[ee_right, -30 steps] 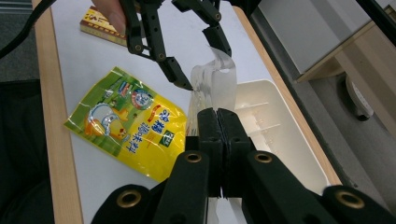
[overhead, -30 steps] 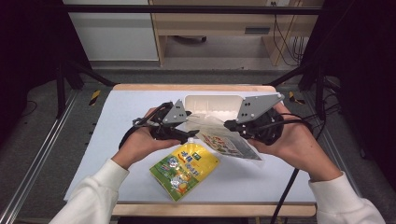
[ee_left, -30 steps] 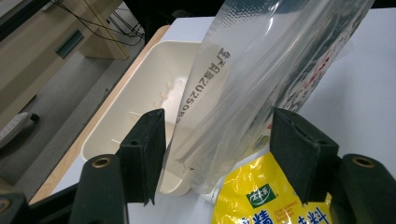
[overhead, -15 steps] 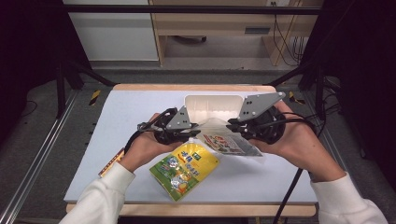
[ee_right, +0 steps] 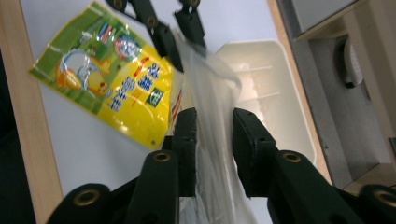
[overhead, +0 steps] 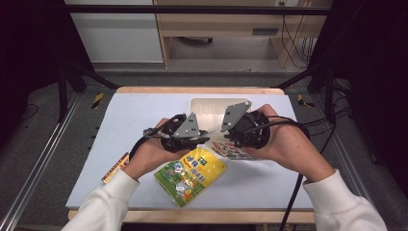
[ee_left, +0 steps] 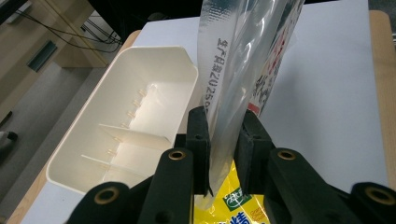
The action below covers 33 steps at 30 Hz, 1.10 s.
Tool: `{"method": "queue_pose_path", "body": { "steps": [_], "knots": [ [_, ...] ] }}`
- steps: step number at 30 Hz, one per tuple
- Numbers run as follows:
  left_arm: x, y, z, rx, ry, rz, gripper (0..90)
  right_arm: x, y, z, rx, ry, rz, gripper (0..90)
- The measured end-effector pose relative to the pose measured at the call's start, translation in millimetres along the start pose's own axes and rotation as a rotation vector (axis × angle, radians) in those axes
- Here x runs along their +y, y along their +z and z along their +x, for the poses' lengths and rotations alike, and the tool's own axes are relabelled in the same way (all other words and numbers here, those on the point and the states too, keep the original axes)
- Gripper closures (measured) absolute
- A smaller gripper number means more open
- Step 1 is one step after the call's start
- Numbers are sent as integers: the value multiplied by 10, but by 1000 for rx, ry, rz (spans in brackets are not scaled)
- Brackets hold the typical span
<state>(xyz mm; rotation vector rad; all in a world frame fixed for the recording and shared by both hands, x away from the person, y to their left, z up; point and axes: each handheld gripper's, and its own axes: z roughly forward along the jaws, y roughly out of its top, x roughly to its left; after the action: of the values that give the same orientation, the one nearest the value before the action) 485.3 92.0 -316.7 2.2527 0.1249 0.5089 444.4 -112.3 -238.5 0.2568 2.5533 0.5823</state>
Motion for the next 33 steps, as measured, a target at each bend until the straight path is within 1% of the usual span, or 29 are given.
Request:
{"method": "queue_pose_path", "body": {
  "steps": [1, 2, 3, 4, 5, 6, 8, 9, 10, 11, 12, 13, 14, 15, 16, 17, 18, 19, 20, 21, 22, 23, 26, 27, 28, 30, 32, 33],
  "knots": [
    [0, -1, 1, 0, -3, -3, 763, -7, 13, -1, 5, -10, 8, 748],
    [0, 1, 1, -2, -6, -5, 758, -15, 24, 4, 4, -2, 19, 793],
    [0, 1, 1, -2, -6, -5, 747, -28, 28, 2, 10, -5, 19, 822],
    [2, 9, 2, -1, -18, -14, 717, -42, 26, 9, 20, 9, 17, 843],
    [2, 9, 2, -1, -18, -14, 664, -63, 23, 10, 26, 14, 17, 856],
    [13, 6, 13, 28, -54, -29, 573, -86, 17, 8, 37, 19, 14, 863],
    [30, -47, 38, 30, -117, -91, 462, -146, -3, -1, 40, 40, 4, 867],
    [30, -47, 38, 30, -117, -91, 387, -146, -3, -1, 40, 40, 4, 867],
    [45, -124, 69, 59, -183, -122, 318, -222, -41, -40, 35, 56, -4, 871],
    [45, -124, 69, 59, -183, -122, 291, -222, -41, -40, 35, 56, -4, 871],
    [41, -166, 81, 64, -218, -129, 291, -268, -72, -67, 25, 74, -11, 873],
    [13, -253, 104, 77, -279, -128, 258, -380, -144, -128, 13, 113, -29, 874],
    [-12, -291, 108, 82, -304, -124, 240, -444, -181, -158, 8, 141, -47, 875],
    [-12, -291, 108, 82, -304, -124, 230, -510, -218, -185, 9, 168, -62, 876],
    [-48, -329, 107, 92, -321, -118, 230, -510, -218, -185, 9, 168, -62, 876],
    [-94, -366, 107, 104, -330, -109, 222, -577, -254, -208, 7, 193, -74, 876],
    [-213, -417, 97, 125, -351, -96, 202, -701, -321, -240, 5, 243, -88, 878],
    [-213, -417, 97, 125, -351, -96, 198, -701, -321, -240, 5, 243, -88, 878],
    [-281, -435, 90, 135, -357, -85, 198, -761, -353, -253, 5, 266, -96, 879],
    [-355, -444, 79, 141, -367, -77, 185, -871, -416, -278, 0, 309, -120, 880],
    [-431, -452, 67, 146, -382, -71, 174, -920, -447, -291, -5, 333, -131, 880],
    [-510, -459, 54, 149, -394, -66, 174, -920, -447, -291, -5, 333, -131, 880],
    [-762, -471, -1, 159, -439, -50, 157, -1045, -538, -334, -18, 381, -170, 881],
    [-816, -475, -14, 168, -445, -43, 151, -1084, -576, -353, -24, 398, -186, 881],
    [-956, -488, -53, 185, -451, -27, 137, -1135, -631, -389, -37, 426, -210, 882],
    [-1092, -498, -96, 199, -461, -10, 124, -1167, -667, -422, -41, 445, -230, 882],
    [-1218, -508, -147, 218, -463, 12, 107, -1183, -688, -458, -43, 470, -251, 882],
    [-1218, -508, -147, 218, -463, 12, 106, -1184, -691, -479, -47, 475, -261, 883]
  ]
}}
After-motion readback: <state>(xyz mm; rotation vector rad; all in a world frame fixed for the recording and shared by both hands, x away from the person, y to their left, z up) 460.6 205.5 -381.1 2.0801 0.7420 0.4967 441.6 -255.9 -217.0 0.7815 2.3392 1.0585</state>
